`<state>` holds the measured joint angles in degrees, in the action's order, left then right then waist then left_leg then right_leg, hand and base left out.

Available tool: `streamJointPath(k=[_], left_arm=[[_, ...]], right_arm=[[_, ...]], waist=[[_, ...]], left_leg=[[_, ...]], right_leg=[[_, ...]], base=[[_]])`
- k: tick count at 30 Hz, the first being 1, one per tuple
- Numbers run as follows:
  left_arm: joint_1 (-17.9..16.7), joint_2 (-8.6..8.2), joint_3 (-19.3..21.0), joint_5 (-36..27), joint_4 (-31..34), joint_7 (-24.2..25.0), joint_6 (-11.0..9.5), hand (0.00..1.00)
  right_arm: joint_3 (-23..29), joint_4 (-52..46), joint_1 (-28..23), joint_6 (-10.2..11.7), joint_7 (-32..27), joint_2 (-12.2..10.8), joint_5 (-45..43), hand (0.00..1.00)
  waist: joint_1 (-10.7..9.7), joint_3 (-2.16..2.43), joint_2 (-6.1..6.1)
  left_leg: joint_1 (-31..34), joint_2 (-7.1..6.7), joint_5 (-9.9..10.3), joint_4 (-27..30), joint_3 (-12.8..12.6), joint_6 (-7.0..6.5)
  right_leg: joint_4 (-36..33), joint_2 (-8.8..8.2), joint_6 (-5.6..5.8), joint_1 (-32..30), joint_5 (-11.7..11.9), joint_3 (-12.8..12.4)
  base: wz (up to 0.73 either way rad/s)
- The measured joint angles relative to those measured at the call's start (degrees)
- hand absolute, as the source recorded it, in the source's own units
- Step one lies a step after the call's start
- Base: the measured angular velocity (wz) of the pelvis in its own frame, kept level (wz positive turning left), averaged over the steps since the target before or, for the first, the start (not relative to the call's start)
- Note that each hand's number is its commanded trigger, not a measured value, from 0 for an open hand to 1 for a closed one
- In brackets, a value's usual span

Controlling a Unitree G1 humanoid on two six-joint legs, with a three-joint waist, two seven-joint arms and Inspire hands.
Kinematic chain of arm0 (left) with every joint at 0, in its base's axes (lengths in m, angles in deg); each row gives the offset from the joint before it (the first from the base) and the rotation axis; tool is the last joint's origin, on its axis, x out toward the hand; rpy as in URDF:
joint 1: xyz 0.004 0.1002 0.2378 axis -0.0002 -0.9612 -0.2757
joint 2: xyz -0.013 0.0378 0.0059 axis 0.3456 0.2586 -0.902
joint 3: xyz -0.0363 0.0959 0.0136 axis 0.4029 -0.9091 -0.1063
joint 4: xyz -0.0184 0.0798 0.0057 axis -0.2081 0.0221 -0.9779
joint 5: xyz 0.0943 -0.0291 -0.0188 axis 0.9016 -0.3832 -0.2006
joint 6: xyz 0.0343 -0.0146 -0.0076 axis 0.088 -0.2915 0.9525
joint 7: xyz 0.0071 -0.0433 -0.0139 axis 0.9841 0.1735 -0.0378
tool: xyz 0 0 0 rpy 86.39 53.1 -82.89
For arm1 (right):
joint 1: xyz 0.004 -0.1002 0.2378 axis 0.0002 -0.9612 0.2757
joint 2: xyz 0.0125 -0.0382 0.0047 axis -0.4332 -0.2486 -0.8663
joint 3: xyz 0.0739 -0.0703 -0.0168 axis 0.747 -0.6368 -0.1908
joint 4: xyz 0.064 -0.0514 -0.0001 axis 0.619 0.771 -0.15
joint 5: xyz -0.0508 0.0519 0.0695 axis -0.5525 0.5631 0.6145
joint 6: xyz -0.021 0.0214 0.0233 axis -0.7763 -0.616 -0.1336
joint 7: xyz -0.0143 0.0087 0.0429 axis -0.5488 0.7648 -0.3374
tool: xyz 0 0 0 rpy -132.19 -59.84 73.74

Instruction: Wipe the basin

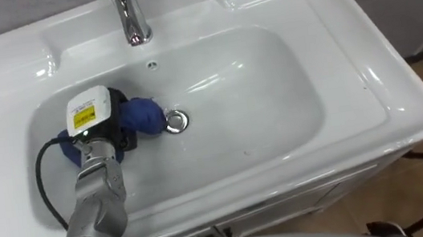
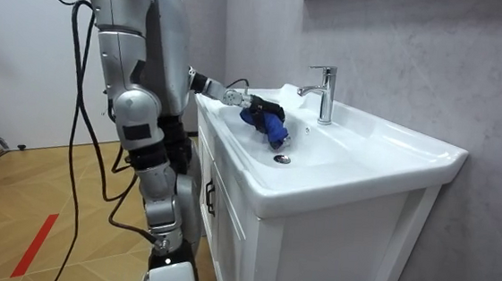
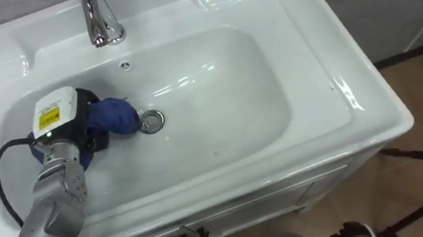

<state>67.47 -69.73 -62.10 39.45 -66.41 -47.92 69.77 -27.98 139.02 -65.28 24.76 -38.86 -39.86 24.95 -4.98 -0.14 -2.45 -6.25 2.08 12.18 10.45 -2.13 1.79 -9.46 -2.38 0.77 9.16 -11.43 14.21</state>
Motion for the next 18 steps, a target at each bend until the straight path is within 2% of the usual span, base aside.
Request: streamJointPath(k=[3, 8, 11, 18], left_arm=[[0.0, 0.27, 1.15, 0.04, 0.53, -0.73, -0.02, 1.0], [-0.65, 1.78, 3.58, 3.6, 8.21, -2.36, 0.01, 1.0], [-0.72, 1.78, 4.83, 4.39, 10.37, -3.73, 0.0, 1.0], [-2.06, 1.78, 5.3, 4.39, 11.16, -4.58, 0.2, 1.0]], right_arm=[[0.01, -0.02, -0.35, 0.03, -0.01, 0.35, 0.36, 0.0], [1.32, 0.1, -0.87, 0.03, -0.01, 0.71, 0.38, 0.0], [1.39, 0.48, -0.88, 0.06, -0.1, 0.87, 0.16, 0.0], [1.25, 0.64, -1.0, 0.14, -0.07, 0.87, -0.1, 0.0]], waist=[[0.54, 0.15, -0.46], [1.88, 0.15, -0.86], [2.33, 0.28, -1.05], [2.66, 0.24, -1.02]], left_leg=[[0.61, -0.24, -0.09, 0.42, 0.58, -0.15], [1.67, -0.71, -0.27, 1.01, 1.47, -0.4], [1.6, -0.77, -0.32, 0.9, 1.45, -0.48], [1.61, -0.76, -0.32, 0.91, 1.45, -0.48]], right_leg=[[0.06, -0.16, 0.0, -0.03, 0.0, 0.38], [0.79, -0.4, -0.03, -0.11, 0.08, 0.82], [0.78, -0.49, 0.01, -0.04, 0.11, 0.88], [0.8, -0.49, 0.01, -0.08, 0.11, 0.85]], base=[[0.12], [0.09], [0.01], [0.0]])
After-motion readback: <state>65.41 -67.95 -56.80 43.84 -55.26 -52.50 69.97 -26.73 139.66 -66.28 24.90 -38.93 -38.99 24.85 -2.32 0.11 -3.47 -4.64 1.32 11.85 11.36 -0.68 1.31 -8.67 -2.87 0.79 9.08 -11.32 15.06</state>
